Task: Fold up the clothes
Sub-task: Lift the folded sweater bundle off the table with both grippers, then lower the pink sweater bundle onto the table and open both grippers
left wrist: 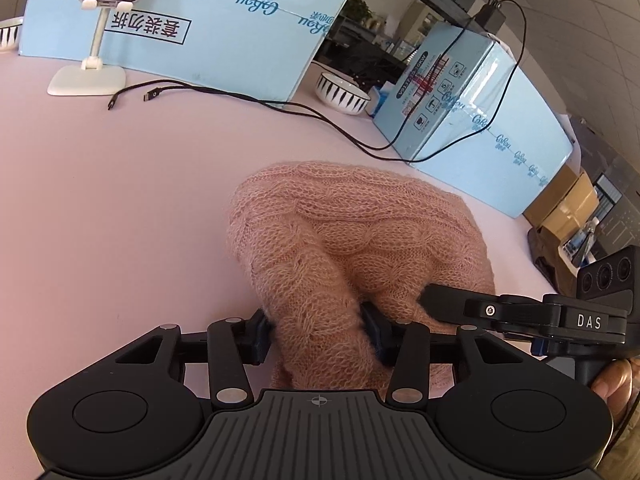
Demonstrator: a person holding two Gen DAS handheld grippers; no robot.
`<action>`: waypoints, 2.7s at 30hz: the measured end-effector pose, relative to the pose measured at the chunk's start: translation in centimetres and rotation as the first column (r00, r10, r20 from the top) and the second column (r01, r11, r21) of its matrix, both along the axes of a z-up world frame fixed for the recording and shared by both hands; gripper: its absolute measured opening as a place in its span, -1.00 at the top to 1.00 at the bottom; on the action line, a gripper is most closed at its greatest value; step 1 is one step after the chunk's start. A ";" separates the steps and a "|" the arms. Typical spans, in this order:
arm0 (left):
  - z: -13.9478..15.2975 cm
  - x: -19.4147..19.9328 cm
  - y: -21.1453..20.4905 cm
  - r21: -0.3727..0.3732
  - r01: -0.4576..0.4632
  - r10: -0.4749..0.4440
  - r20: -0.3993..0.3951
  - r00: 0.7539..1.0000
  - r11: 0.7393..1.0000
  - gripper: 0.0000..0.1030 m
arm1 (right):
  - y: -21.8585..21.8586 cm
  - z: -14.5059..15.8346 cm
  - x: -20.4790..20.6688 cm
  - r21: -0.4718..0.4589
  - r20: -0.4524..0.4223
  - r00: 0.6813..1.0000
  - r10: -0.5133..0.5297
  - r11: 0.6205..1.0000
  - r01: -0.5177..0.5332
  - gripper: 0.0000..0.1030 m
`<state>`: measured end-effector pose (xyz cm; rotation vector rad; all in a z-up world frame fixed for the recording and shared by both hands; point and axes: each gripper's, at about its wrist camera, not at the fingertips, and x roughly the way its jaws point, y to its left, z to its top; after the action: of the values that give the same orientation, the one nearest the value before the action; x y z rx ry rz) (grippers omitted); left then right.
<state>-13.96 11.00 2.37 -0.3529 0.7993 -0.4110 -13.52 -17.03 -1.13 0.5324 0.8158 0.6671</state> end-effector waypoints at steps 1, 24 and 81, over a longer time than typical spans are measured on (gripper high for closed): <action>0.0 0.2 0.1 -0.008 0.002 -0.003 -0.011 1.000 1.000 0.15 | 0.0 0.0 0.0 -0.002 0.000 1.000 -0.005 1.000 0.005 -0.39; 5.1 -2.5 4.0 0.049 -0.055 0.047 0.151 0.987 0.997 0.58 | 6.2 6.8 -2.3 -0.117 0.273 0.959 0.078 0.992 -0.048 -0.02; 2.1 -8.8 30.2 0.030 -0.610 0.608 0.055 0.792 0.792 -0.41 | 29.9 6.6 1.1 0.018 0.335 0.896 0.291 0.949 -0.315 -0.60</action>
<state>-22.80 41.22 4.49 -0.5343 0.6076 0.2127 -12.39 12.84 5.48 0.3454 0.5624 1.0477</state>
